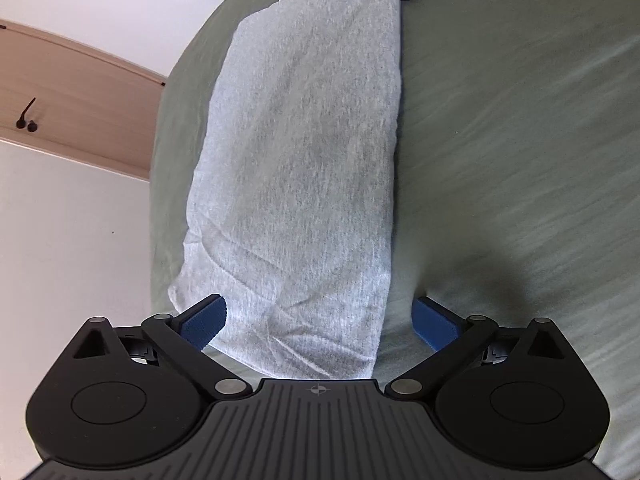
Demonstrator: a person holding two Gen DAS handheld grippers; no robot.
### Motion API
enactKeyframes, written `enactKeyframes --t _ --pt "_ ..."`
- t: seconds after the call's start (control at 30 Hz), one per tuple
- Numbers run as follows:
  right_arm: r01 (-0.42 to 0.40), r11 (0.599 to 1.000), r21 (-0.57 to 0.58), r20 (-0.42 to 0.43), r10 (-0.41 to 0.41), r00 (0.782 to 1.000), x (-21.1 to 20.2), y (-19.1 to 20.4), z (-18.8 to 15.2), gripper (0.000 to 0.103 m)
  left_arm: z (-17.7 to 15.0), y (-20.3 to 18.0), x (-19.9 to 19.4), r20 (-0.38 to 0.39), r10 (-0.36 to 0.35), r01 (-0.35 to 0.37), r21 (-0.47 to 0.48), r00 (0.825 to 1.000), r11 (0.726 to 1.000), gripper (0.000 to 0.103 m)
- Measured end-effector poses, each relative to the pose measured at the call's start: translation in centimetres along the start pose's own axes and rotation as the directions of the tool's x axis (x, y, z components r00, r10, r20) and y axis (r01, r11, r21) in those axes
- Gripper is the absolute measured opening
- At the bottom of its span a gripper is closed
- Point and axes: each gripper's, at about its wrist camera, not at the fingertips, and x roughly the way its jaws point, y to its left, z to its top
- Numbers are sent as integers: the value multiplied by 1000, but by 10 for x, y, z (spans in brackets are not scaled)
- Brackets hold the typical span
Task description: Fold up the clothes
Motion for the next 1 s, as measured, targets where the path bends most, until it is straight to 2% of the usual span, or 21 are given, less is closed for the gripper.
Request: enactKeyframes --t 0.2,0.3,0.4,0.53,0.6,0.67,0.77,0.83,0.87,0.9,0.93,0.97,1.0 --pt "34 999 35 -40 -33 999 13 -9 2 73 6 4 8 -19 69 -69 4 997 998 103" --pt "45 999 16 -33 -45 998 15 -5 3 73 1 7 9 -32 106 -106 12 994 994 103" --pt "45 999 13 -33 -44 998 23 -4 5 73 0 10 12 -40 112 -112 -14 993 994 103" --pt "46 998 39 -60 -44 997 30 -12 8 72 11 2 15 -36 149 -146 68 988 987 103" --pt "38 999 34 -61 -36 997 27 -9 7 59 11 2 14 -34 151 -148 75 988 986 102" --pt "35 999 4 -59 -35 998 23 1 6 37 9 3 11 -28 152 -150 41 988 988 99" --pt "48 998 -47 -62 -51 997 22 14 5 24 6 -1 8 -24 158 -157 23 987 987 94" --pt "38 999 -33 -76 -40 996 24 12 8 21 10 0 8 -28 138 -137 40 990 990 87" --pt "34 999 -25 -81 -36 996 25 10 9 21 11 1 9 -30 122 -121 49 992 991 70" --pt "24 1000 -20 -88 -25 996 24 6 11 21 12 2 10 -35 107 -104 60 994 993 44" --pt "17 1000 -18 -91 -18 996 23 3 12 21 13 1 13 -51 92 -88 78 994 993 24" --pt "16 1000 -18 -93 -18 996 22 3 11 21 13 0 16 -65 83 -76 95 994 993 12" --pt "19 999 -26 -95 -21 995 20 0 11 21 13 -2 16 -71 92 -84 107 993 991 12"
